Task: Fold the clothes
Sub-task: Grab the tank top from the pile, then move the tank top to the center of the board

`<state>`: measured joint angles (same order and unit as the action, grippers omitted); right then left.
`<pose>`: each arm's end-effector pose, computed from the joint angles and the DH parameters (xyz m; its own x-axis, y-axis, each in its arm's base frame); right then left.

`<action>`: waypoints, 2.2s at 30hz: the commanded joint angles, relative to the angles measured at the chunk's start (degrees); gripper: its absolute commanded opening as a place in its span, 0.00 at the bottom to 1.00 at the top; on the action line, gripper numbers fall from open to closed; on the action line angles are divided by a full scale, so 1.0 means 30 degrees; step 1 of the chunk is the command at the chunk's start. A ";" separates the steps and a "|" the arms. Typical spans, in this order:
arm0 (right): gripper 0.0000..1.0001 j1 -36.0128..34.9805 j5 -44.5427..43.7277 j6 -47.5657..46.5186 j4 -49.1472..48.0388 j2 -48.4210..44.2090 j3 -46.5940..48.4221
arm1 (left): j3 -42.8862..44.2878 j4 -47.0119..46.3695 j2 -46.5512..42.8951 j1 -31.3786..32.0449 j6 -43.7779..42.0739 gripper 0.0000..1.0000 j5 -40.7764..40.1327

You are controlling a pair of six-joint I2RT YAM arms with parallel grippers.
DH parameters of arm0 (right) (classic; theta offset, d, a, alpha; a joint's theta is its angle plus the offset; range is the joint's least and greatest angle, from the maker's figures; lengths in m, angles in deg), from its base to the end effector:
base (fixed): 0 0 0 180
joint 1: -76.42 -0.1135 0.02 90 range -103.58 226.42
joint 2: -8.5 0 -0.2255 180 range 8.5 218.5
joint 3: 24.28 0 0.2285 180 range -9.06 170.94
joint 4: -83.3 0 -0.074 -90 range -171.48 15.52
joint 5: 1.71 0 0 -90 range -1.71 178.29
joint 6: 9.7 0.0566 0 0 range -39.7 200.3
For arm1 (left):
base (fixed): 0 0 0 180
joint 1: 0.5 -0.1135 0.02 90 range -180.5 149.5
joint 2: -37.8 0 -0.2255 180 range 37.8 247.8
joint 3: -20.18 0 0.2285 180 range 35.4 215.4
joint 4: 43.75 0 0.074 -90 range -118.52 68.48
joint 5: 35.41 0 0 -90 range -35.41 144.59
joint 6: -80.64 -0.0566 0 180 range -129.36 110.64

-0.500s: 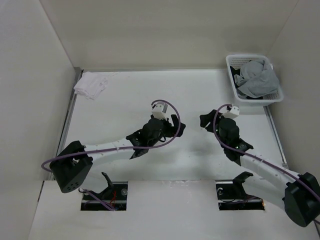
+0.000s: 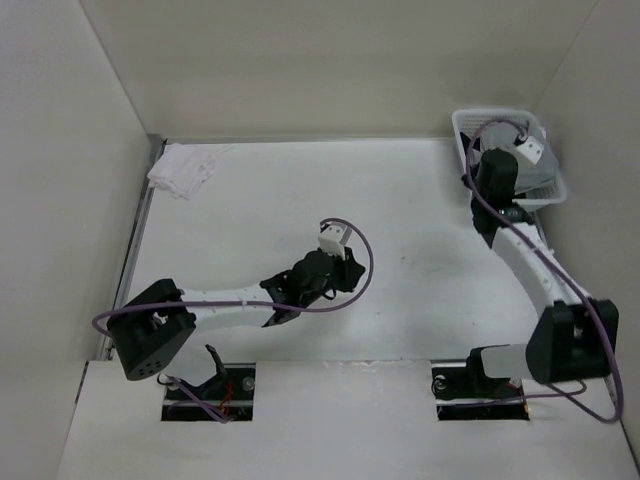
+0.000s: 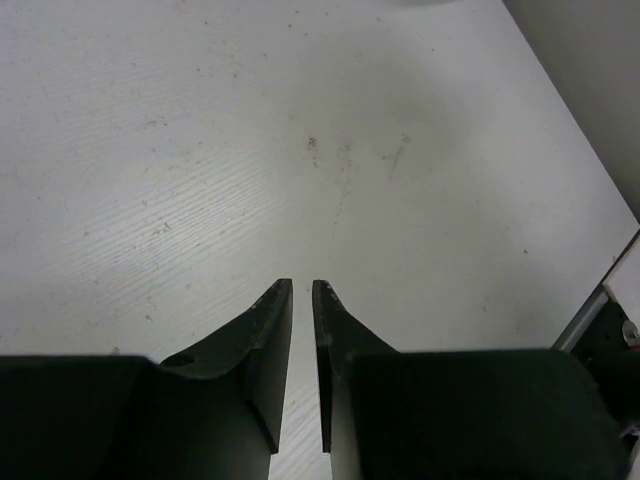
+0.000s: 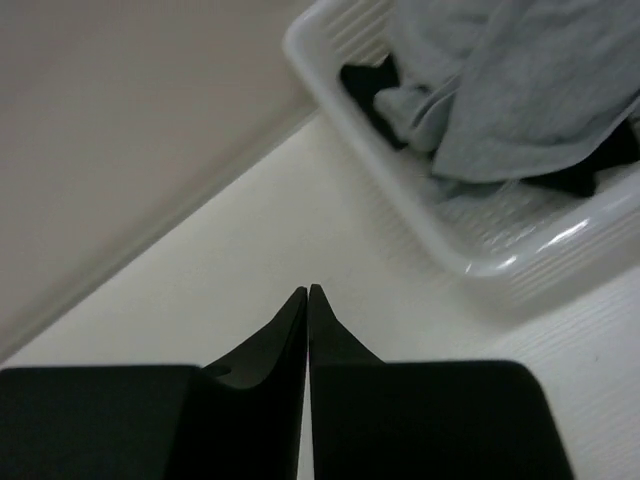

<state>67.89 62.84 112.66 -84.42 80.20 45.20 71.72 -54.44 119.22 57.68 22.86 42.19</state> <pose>0.2989 0.0202 0.2874 -0.0606 0.4796 -0.8754 0.3669 0.8263 0.4273 0.1720 -0.2541 0.1801 -0.5321 -0.1301 -0.8366 0.5192 0.7304 -0.4438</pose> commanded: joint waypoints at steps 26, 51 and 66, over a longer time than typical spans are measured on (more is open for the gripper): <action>0.34 0.7167 -0.0363 -0.3493 0.5550 1.5446 1.6221 | -0.1207 -0.4078 0.1363 -0.1857 0.1328 0.48 0.2435; 0.06 -0.9966 0.0720 -0.7360 0.0041 -0.3361 0.9869 | -0.4164 0.0459 -0.8590 -0.9703 0.5369 0.54 0.2376; 0.49 -1.1905 0.3534 0.2543 -0.0312 -0.4971 -0.6980 | -0.5808 0.5239 -1.1412 -1.2526 0.4904 0.51 0.5013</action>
<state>31.13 74.07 113.79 -80.20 70.72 23.08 53.38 -39.33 81.52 15.93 40.44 52.96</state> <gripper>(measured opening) 0.427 0.532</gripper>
